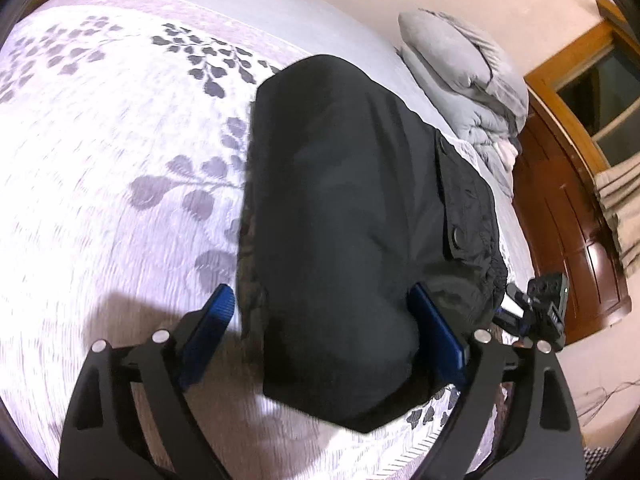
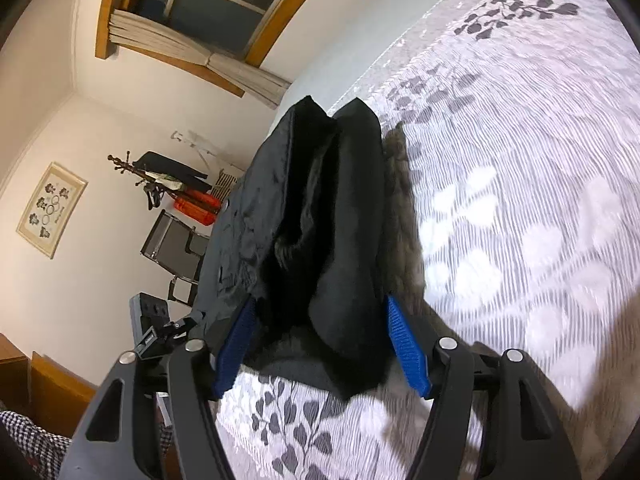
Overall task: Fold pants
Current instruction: 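Lower the pants bundle onto the quilt and open both grippers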
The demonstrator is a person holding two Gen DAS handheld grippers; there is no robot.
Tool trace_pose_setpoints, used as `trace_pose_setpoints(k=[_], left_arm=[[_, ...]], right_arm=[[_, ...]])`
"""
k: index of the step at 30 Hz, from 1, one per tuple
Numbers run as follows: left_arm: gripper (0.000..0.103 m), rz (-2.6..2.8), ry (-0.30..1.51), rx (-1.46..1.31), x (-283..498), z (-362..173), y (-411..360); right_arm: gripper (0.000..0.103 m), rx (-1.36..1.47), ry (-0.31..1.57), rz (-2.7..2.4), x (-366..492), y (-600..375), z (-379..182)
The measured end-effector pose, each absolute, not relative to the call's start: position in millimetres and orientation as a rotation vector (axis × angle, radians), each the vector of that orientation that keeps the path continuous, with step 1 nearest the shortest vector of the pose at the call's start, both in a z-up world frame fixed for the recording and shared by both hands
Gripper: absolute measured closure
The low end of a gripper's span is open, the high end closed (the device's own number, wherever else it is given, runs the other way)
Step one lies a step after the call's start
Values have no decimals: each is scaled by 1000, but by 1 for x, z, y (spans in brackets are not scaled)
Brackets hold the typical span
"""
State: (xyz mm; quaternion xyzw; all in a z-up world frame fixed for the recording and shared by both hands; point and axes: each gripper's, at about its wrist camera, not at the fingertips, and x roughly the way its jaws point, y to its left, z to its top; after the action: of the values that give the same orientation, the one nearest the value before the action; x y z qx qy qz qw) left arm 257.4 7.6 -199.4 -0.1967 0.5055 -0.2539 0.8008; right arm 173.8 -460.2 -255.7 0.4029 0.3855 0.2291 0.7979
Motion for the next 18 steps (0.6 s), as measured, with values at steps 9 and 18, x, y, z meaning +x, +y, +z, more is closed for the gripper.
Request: trace_pose_setpoints(k=[9, 18], left_arm=[[14, -456, 1040, -518, 229, -196, 23], [12, -370, 1050, -376, 182, -185, 15]], right_arm=[[36, 867, 841, 450, 149, -448, -260], [31, 830, 895, 347, 114, -420, -257]])
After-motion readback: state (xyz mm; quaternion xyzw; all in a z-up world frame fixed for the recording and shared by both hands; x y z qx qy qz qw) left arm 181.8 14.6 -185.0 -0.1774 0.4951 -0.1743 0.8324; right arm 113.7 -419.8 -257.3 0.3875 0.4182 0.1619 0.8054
